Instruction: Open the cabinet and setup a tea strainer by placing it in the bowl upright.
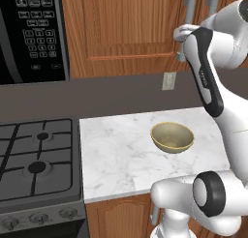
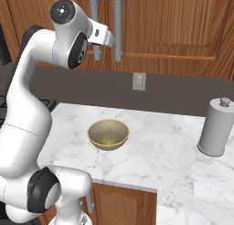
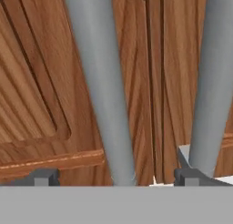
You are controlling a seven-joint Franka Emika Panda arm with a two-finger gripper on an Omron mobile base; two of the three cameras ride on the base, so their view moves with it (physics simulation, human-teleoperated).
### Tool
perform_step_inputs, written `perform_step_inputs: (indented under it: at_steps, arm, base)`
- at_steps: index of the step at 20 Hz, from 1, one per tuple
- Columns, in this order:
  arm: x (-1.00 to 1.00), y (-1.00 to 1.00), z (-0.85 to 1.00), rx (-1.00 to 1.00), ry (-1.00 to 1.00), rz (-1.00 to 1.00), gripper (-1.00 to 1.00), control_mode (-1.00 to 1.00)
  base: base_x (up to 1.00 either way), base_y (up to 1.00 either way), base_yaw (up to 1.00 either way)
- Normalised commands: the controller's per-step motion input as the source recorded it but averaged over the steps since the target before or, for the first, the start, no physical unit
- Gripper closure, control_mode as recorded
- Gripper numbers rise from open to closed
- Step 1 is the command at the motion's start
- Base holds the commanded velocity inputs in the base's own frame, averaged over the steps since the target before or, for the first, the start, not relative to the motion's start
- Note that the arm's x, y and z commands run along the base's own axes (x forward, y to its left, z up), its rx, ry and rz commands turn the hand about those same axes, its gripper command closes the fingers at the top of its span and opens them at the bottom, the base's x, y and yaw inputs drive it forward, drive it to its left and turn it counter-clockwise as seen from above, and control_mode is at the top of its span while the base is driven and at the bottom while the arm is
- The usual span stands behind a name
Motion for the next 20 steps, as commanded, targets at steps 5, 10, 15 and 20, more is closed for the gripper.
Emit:
perform_step_inputs:
  at_steps: [5,10,15,20]
  arm:
    - [0.39,0.00,-0.06,-0.05,0.00,0.00,-1.00,-1.00]
    - [0.39,0.00,-0.08,-0.04,0.00,0.00,-1.00,-1.00]
    - [0.38,0.00,-0.06,-0.01,-0.01,0.00,-1.00,-1.00]
    - [0.26,0.00,-0.01,0.00,-0.03,0.00,-1.00,-1.00]
  base:
    - [0.00,0.00,0.00]
    - [0.00,0.00,0.00]
    - [0.00,0.00,0.00]
    - [0.00,0.00,0.00]
